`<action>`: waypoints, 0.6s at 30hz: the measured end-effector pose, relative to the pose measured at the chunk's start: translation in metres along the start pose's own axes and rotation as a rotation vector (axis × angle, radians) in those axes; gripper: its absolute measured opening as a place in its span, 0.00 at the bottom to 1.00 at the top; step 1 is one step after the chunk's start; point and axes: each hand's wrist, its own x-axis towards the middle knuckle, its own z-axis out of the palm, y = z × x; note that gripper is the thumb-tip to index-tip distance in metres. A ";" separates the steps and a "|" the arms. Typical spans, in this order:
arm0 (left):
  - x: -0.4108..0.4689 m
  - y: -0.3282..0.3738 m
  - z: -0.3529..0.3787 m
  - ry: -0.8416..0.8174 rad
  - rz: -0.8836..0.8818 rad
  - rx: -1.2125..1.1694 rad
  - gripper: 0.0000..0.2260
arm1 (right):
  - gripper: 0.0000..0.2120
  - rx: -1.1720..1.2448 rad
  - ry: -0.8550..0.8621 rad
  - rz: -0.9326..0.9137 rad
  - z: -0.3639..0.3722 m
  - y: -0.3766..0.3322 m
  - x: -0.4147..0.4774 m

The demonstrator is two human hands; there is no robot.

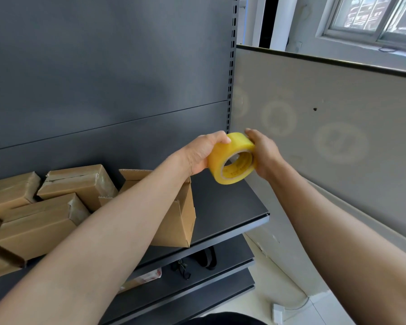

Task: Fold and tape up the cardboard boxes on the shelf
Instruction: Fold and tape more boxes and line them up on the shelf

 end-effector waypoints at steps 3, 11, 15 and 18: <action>0.002 0.001 0.003 0.018 -0.054 0.066 0.06 | 0.12 -0.135 0.078 -0.172 0.005 0.005 0.001; 0.002 -0.001 0.006 0.041 -0.124 0.135 0.06 | 0.13 -0.408 0.027 -0.359 0.011 0.009 -0.001; 0.000 -0.003 0.004 0.006 -0.089 0.083 0.05 | 0.15 -0.387 0.089 -0.289 0.010 0.005 0.000; -0.001 -0.004 0.002 -0.032 -0.075 0.073 0.04 | 0.12 -0.299 0.139 -0.215 0.010 0.005 0.000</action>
